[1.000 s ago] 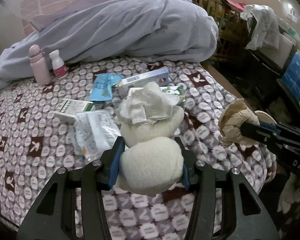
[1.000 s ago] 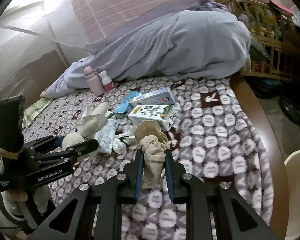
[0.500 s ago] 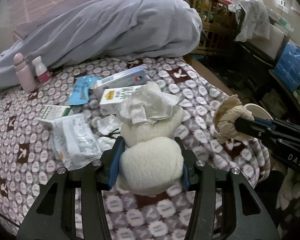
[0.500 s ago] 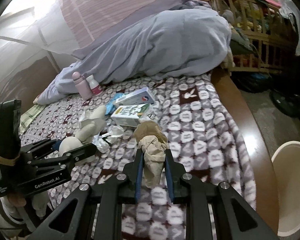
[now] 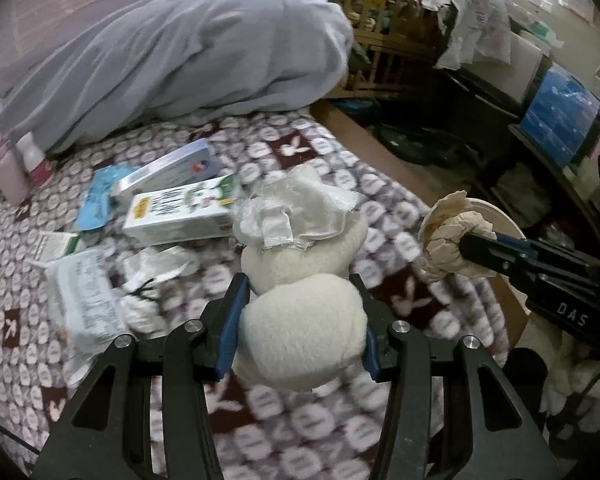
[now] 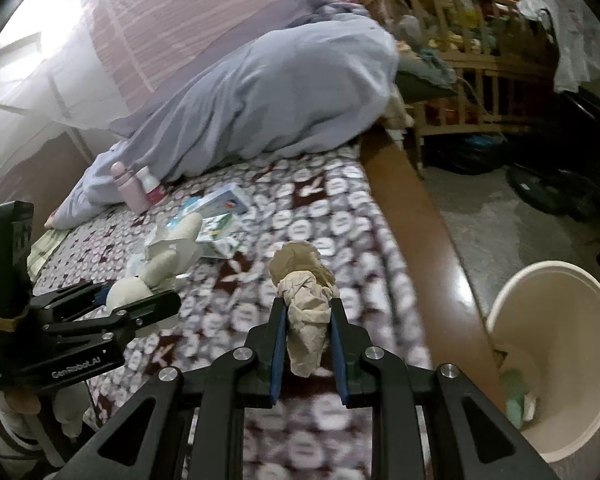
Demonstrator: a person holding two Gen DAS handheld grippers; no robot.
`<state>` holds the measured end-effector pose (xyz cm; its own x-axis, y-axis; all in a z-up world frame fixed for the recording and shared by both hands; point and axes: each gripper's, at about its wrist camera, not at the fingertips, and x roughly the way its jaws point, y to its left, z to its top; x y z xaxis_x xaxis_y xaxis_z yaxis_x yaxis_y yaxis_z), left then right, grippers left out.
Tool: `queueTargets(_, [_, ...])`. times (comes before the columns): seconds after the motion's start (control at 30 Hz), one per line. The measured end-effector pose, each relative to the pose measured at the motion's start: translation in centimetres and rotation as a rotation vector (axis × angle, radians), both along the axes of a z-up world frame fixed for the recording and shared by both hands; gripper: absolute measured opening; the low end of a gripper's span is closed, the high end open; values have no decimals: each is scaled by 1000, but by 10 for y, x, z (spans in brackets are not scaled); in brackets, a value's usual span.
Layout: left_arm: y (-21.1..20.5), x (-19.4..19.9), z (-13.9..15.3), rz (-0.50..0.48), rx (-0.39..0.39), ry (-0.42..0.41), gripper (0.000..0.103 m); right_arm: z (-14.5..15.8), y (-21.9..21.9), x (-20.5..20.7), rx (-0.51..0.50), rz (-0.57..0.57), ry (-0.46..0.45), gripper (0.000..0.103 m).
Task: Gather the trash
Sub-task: 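Carry the plush toy and beige paper over the white bucket with both grippers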
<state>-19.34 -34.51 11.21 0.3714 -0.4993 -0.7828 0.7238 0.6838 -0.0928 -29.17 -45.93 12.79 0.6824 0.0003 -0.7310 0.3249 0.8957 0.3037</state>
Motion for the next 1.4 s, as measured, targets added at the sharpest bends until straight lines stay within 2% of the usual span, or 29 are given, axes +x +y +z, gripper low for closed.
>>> queueTargets(0.33, [-69,-24,2,-120,-19,18,47,-6,-52,-43,-25,-129,32,19])
queueTargets(0.57, [-114,-45,-3,-189,-5,26,47,-12,-97,-83,-19,-251,52,19])
queueTargets(0.9, [-164,-63,-8,-268,-2,39,47,-23,-132,-121,-10,-353,71,19])
queueTargets(1.1, [-189,-66,-16,-317,-31,119,47,-32,-148,-134,-4,-401,87,19])
queueTargets(1.23, [-208,-67,-23,-345,-51,201,47,-39,-160,-145,3,-432,101,19])
queueTargets(1.4, [-224,-72,-27,-361,-81,239,51,-46,-172,-154,13,-463,114,19])
